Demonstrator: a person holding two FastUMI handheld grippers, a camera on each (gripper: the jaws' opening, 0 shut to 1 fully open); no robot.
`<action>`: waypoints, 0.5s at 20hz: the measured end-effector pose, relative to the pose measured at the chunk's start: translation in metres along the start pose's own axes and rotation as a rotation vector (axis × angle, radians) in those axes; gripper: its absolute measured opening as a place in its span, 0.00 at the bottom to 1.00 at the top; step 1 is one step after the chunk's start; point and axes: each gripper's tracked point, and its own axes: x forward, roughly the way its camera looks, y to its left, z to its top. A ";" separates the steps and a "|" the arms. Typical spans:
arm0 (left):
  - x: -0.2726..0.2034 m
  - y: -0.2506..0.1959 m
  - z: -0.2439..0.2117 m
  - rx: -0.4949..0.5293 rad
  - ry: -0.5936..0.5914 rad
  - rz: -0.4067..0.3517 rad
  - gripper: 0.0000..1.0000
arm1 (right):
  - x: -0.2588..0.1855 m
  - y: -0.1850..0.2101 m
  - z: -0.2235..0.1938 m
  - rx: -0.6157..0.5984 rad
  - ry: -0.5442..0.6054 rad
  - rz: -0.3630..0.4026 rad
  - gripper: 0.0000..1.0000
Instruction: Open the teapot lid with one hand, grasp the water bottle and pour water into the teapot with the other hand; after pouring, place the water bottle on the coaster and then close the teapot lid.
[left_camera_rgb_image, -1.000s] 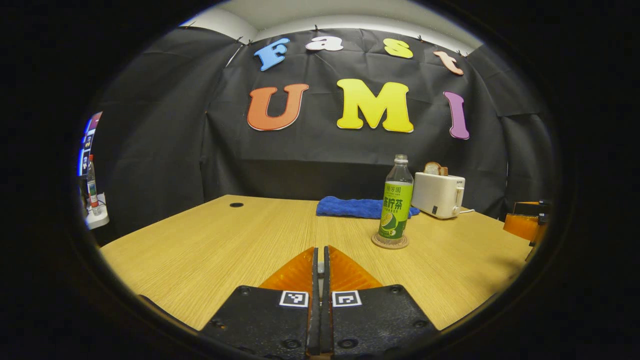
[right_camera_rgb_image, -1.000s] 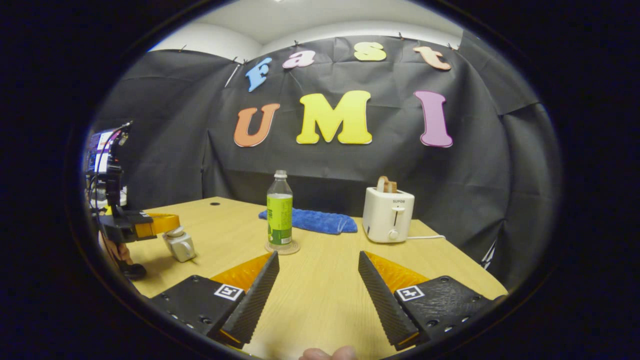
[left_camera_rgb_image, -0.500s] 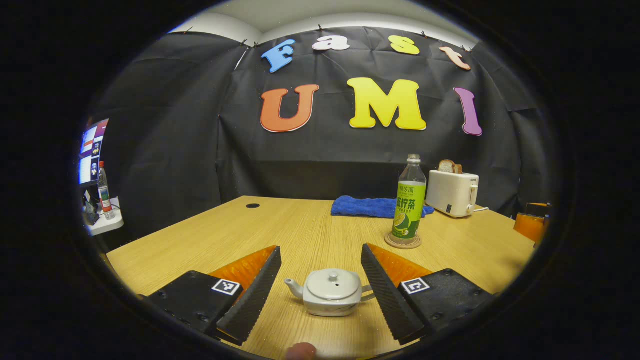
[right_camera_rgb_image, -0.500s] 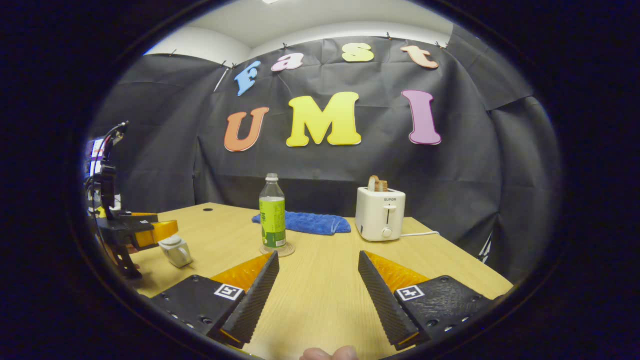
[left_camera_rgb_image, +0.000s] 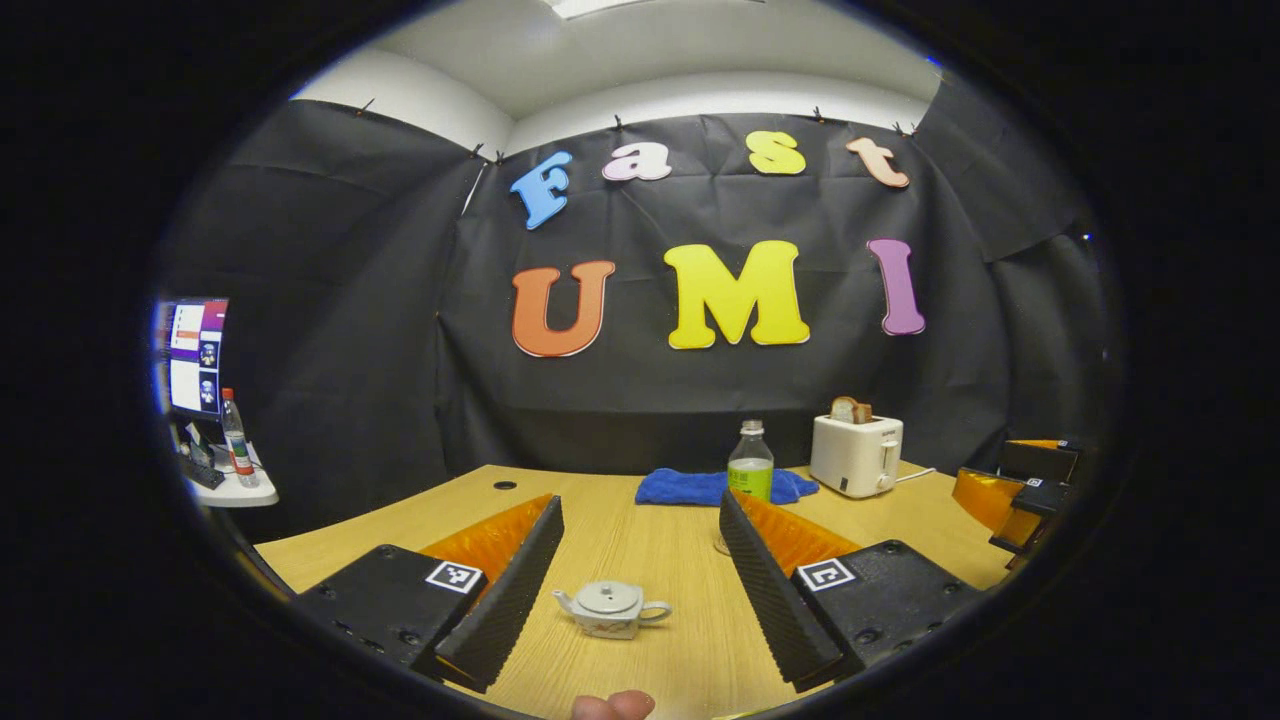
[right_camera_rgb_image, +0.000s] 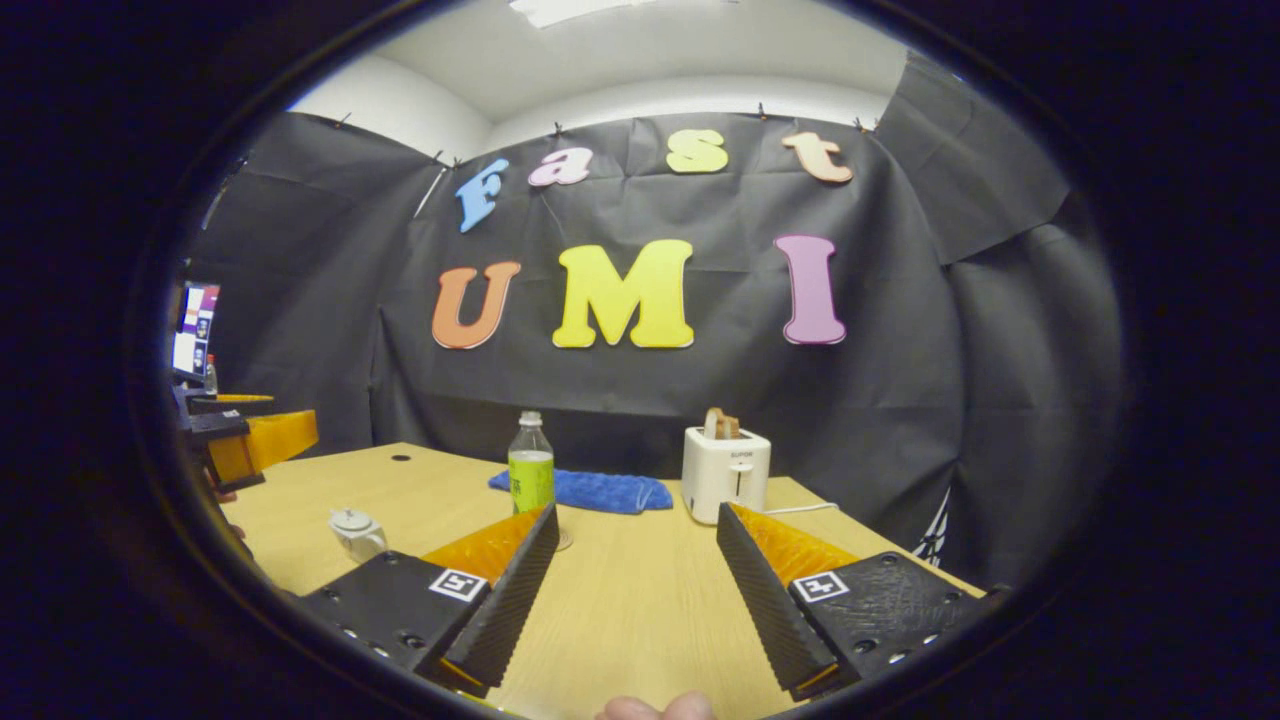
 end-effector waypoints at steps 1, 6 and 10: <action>-0.006 -0.007 0.002 -0.002 0.000 -0.008 0.98 | -0.007 0.001 0.003 0.000 -0.006 0.000 0.95; -0.022 -0.031 0.003 -0.028 0.007 -0.068 0.98 | -0.031 0.005 0.011 -0.015 -0.037 -0.016 0.95; -0.026 -0.031 0.009 -0.055 0.000 -0.080 0.98 | -0.035 0.010 0.016 0.006 -0.034 -0.023 0.95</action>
